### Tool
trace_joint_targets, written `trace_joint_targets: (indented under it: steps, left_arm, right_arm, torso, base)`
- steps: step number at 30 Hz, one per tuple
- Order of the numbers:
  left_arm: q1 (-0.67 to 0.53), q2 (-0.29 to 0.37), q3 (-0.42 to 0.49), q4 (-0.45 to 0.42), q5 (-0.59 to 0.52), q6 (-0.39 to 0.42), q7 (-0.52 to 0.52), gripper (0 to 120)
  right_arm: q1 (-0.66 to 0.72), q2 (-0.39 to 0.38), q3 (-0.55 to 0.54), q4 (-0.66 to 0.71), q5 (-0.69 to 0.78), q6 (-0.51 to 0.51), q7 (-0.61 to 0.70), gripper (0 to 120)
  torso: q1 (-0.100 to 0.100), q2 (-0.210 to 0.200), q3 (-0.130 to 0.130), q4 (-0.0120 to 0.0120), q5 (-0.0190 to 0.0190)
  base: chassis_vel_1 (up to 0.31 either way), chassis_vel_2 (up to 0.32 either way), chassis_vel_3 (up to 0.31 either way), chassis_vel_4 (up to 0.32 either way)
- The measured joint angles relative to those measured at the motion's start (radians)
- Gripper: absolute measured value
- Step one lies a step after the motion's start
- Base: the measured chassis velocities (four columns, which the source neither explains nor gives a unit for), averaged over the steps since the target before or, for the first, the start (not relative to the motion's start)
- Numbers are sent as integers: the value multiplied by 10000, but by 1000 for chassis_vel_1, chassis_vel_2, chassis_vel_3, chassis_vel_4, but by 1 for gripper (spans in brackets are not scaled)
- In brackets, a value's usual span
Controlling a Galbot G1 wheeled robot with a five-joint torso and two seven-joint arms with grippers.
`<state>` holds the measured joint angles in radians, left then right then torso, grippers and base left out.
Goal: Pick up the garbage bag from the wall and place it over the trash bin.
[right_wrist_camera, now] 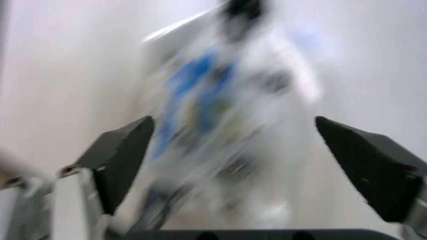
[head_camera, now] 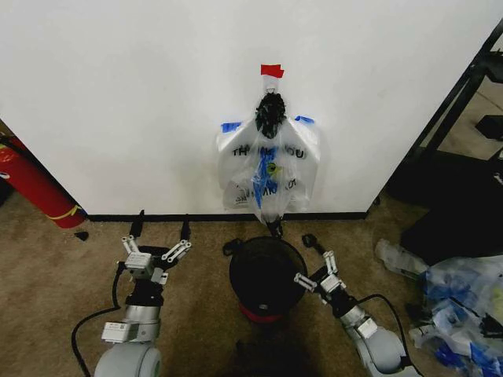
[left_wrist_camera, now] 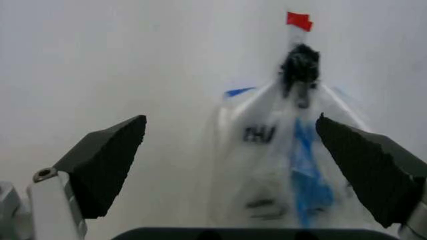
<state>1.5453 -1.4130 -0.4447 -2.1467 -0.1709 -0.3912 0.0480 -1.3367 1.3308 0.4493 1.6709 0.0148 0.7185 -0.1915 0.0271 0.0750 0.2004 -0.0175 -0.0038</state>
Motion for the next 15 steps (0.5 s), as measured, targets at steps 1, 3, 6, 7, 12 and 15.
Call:
trace_joint_targets:
  steps: [1,3,6,7,12,15]
  left_arm:
    - [0,0,0,0,0,0,0,100]
    - [-174,-4,381,163,-96,235,-129,100]
    - [-585,66,697,544,-103,501,-180,100]
    - [-855,181,866,736,-139,628,-180,100]
    - [-1805,695,1529,1393,-483,973,-175,100]
    - [-2349,930,1957,1756,-686,1073,-171,100]
  right_arm:
    - [0,0,0,0,0,0,0,92]
    - [250,130,-85,289,-2,-386,1003,98]
    - [576,255,-102,649,-99,-988,1938,100]
    - [649,278,-32,783,-142,-1213,2235,100]
    - [767,285,308,1093,-188,-1744,2880,100]
    - [804,279,511,1132,-216,-1930,3070,100]
  torso:
    - [0,0,0,0,0]
    - [0,0,0,0,-1]
    - [0,0,0,10,0]
    - [-1,0,0,5,-3]
    - [-1,0,1,0,-2]
    - [0,0,1,1,0]
  base:
    - [0,0,0,0]
    - [0,0,0,0]
    - [0,0,0,0]
    - [0,0,0,0]
    - [0,0,0,0]
    - [0,0,0,0]
